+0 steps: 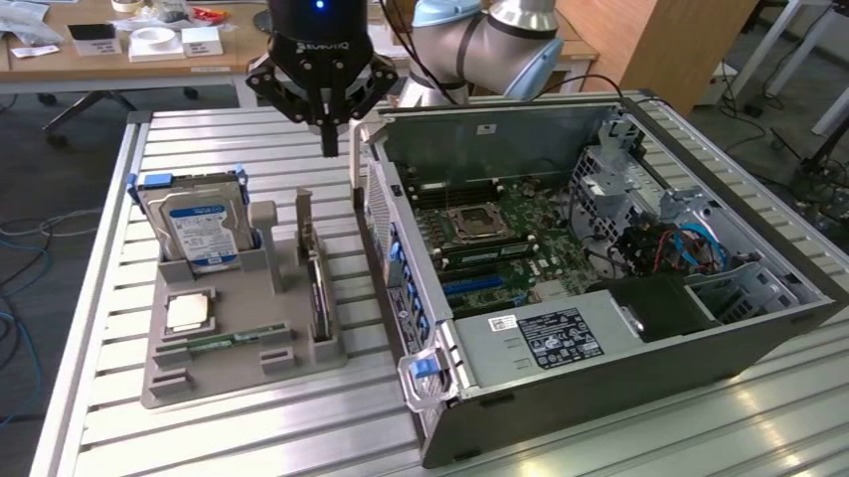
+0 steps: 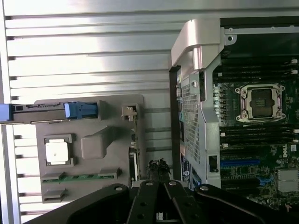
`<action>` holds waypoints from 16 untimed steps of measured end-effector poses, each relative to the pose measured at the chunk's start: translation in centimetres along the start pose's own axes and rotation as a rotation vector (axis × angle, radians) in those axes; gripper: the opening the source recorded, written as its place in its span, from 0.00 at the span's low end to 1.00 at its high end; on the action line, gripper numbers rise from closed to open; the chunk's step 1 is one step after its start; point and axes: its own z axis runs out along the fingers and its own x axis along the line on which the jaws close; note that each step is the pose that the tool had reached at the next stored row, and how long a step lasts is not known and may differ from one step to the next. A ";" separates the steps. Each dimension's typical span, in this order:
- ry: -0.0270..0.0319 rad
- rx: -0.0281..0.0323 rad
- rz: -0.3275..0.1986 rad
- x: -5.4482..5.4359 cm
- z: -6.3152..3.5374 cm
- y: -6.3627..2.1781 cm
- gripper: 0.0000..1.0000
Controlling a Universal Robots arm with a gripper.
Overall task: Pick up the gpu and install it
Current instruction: 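Reach for the gpu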
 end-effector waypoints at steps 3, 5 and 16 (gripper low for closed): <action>0.0001 0.0001 0.000 0.6 0.02 -0.05 0.11; 0.0003 0.0002 0.000 0.9 0.04 -0.07 0.11; 0.0010 0.0006 0.000 2.4 0.12 -0.18 0.11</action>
